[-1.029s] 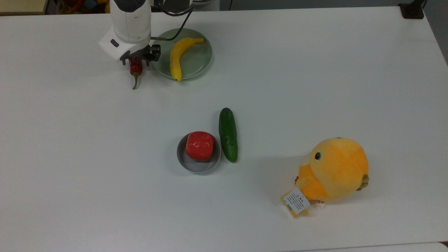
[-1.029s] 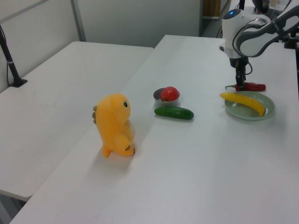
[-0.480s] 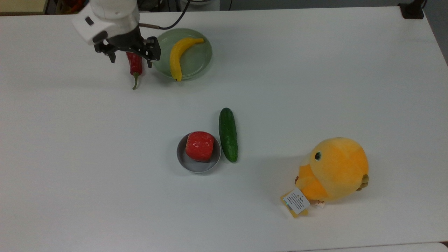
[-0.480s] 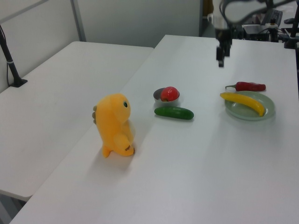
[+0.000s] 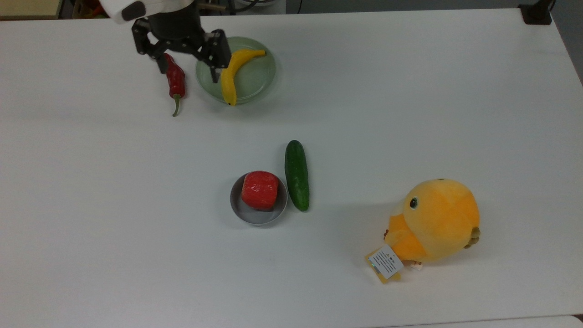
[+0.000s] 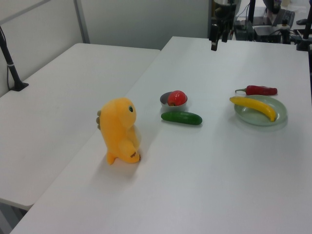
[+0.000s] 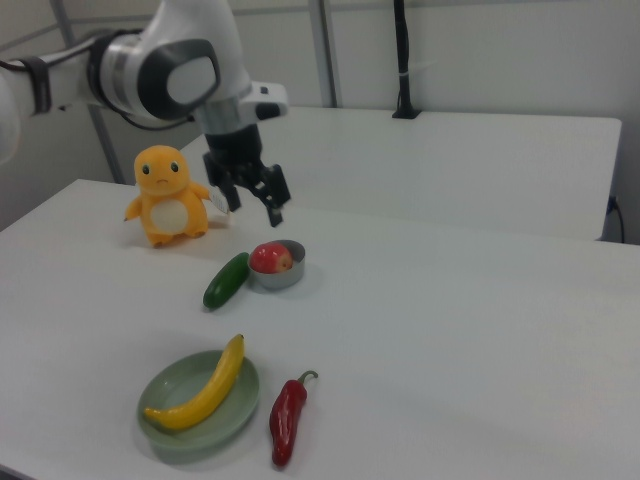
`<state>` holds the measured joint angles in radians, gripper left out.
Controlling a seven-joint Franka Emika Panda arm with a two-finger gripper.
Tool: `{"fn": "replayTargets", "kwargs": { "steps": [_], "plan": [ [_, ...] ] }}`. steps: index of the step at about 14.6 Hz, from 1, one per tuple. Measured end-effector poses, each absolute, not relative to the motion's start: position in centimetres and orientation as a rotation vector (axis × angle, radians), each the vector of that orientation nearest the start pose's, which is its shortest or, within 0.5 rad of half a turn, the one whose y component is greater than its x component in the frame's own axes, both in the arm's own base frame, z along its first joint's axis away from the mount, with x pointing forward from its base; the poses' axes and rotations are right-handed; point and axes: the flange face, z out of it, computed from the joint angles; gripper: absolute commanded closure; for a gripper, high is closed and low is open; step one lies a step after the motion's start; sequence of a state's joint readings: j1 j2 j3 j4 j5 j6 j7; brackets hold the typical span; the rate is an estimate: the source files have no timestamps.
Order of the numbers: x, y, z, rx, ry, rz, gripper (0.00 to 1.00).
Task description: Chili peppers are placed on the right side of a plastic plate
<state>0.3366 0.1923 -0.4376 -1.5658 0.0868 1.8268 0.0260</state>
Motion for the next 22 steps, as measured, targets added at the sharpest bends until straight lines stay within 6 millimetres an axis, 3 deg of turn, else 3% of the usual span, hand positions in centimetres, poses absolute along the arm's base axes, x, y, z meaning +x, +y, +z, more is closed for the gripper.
{"fn": "replayTargets", "kwargs": {
  "steps": [5,15,22],
  "plan": [
    [61.3,-0.4,57.4,-3.101,0.138,-0.074,0.00],
    [58.9,-0.4,60.9,-3.071,0.114,-0.072,0.00],
    [56.8,0.8,63.6,-3.032,0.053,-0.124,0.00]
  ]
}}
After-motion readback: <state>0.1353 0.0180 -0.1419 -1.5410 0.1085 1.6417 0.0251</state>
